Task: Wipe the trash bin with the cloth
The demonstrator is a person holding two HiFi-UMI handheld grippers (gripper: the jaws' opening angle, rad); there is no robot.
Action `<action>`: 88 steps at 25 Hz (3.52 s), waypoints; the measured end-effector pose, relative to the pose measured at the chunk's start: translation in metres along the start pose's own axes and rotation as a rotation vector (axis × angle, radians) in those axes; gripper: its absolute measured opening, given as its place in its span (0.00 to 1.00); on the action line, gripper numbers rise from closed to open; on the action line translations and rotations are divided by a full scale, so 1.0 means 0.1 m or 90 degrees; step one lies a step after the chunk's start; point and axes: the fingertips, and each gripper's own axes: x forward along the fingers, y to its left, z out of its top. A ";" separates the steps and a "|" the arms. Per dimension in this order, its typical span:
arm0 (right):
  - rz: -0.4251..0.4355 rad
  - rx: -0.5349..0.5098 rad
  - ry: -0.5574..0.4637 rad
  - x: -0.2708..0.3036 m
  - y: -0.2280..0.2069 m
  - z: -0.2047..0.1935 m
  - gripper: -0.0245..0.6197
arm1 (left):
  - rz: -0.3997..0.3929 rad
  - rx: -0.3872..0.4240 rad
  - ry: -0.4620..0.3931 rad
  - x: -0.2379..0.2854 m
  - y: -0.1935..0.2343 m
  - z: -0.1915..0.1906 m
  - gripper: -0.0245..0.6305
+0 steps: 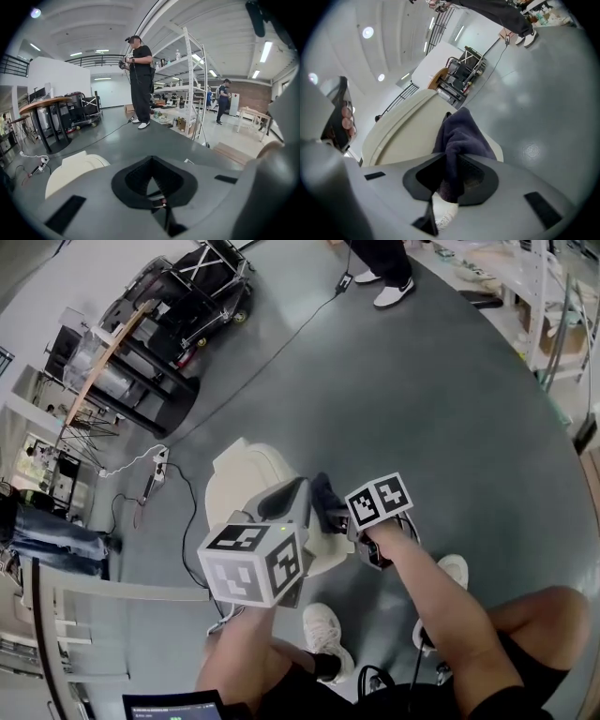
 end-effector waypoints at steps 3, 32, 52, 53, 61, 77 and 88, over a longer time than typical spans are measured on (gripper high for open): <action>-0.010 0.007 0.008 0.07 -0.15 -0.08 0.15 | -0.004 0.009 0.016 0.04 -0.04 -0.05 0.04; -0.096 0.031 0.048 0.69 -1.30 -0.67 0.15 | -0.069 0.061 0.100 0.42 -0.40 -0.52 0.04; 0.059 -0.115 -0.119 0.02 0.15 0.98 0.15 | 0.039 0.045 -0.002 -0.02 0.28 0.10 0.04; 0.049 -0.123 -0.102 0.09 0.13 0.96 0.15 | 0.042 0.047 0.001 -0.03 0.31 0.09 0.04; 0.004 -0.111 -0.041 0.48 -0.21 0.73 0.15 | 0.028 0.043 0.006 -0.06 0.42 0.04 0.04; -0.065 -0.068 0.038 0.76 -1.12 -0.10 0.15 | -0.028 0.060 0.053 -0.01 0.03 -0.20 0.04; -0.121 -0.056 0.076 1.08 -1.53 -0.22 0.15 | -0.045 0.047 0.064 0.05 0.26 -0.10 0.04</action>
